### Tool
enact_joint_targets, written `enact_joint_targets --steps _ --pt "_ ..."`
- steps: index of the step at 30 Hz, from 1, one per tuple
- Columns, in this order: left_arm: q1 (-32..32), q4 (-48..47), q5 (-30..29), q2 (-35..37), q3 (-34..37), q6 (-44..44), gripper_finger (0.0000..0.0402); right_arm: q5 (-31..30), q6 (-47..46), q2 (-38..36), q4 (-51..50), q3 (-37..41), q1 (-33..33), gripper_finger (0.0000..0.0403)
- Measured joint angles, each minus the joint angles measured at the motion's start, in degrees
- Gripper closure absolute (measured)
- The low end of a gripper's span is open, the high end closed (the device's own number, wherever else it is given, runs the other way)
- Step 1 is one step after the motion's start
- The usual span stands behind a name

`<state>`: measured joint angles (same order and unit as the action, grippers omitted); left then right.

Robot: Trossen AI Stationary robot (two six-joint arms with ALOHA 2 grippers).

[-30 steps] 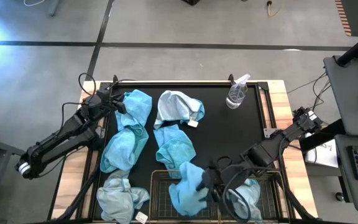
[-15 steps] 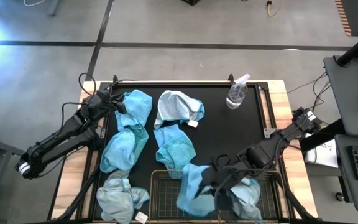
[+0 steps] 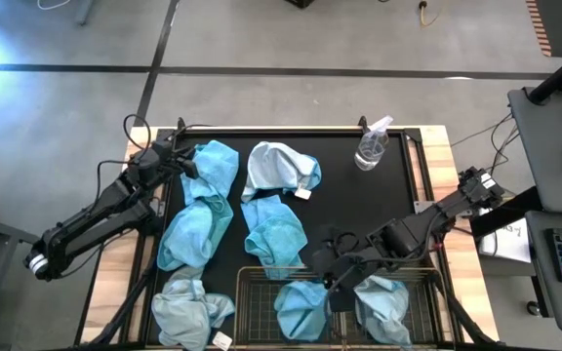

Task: Sort microfiber towel by color & place in baskets
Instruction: Put the light blue towel into the right wire basket

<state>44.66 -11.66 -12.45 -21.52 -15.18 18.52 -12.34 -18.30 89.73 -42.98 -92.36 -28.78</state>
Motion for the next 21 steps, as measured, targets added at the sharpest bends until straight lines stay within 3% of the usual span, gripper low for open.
enact_joint_targets --steps 8,21 --pt "0.01 -0.01 0.00 0.00 0.00 0.58 0.0318 -11.11 0.98 0.07 -0.35 0.00 6.24 0.0316" --pt "0.00 0.00 0.02 0.00 0.00 0.61 0.0318 -11.74 3.57 0.35 -5.69 0.00 21.58 0.0319"
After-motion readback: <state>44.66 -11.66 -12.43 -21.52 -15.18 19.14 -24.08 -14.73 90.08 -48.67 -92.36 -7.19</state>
